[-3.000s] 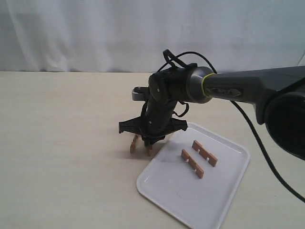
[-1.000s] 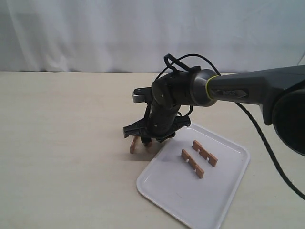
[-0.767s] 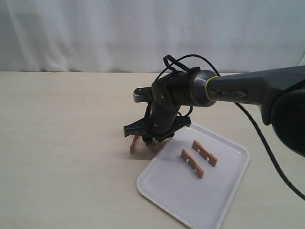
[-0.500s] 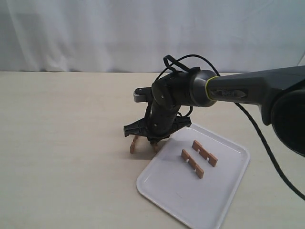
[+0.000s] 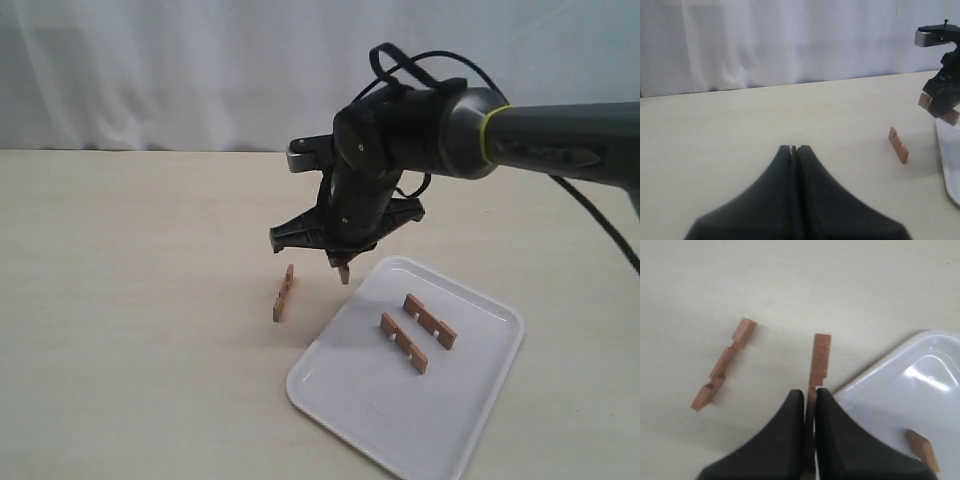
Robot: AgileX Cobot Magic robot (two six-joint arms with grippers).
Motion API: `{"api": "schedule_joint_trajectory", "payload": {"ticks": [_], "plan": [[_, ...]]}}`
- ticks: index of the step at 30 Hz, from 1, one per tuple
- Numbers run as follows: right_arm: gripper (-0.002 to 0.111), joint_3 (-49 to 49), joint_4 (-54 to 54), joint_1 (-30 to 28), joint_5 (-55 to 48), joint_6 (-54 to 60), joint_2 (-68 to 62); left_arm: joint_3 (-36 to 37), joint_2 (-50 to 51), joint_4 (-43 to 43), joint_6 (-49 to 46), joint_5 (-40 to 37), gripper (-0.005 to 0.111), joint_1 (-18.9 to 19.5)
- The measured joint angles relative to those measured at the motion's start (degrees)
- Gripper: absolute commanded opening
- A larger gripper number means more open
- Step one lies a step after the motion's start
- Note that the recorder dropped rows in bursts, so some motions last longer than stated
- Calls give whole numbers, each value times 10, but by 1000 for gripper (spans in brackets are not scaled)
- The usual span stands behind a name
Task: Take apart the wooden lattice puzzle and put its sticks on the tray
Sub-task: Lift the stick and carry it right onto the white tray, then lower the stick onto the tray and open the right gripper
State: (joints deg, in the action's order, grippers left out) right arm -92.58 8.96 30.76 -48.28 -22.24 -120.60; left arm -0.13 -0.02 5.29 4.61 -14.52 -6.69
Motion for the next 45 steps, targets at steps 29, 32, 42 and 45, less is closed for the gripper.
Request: {"api": "schedule_joint_trajectory", "payload": {"ticks": [29, 32, 42, 45], "plan": [[4, 249, -48, -179, 106, 403, 143, 0, 0, 0, 0, 0, 0, 0], [4, 251, -44, -179, 118, 406, 124, 0, 0, 0, 0, 0, 0, 0], [4, 252, -38, -179, 138, 406, 73, 0, 0, 0, 0, 0, 0, 0], [4, 252, -38, -179, 140, 406, 69, 0, 0, 0, 0, 0, 0, 0]]}}
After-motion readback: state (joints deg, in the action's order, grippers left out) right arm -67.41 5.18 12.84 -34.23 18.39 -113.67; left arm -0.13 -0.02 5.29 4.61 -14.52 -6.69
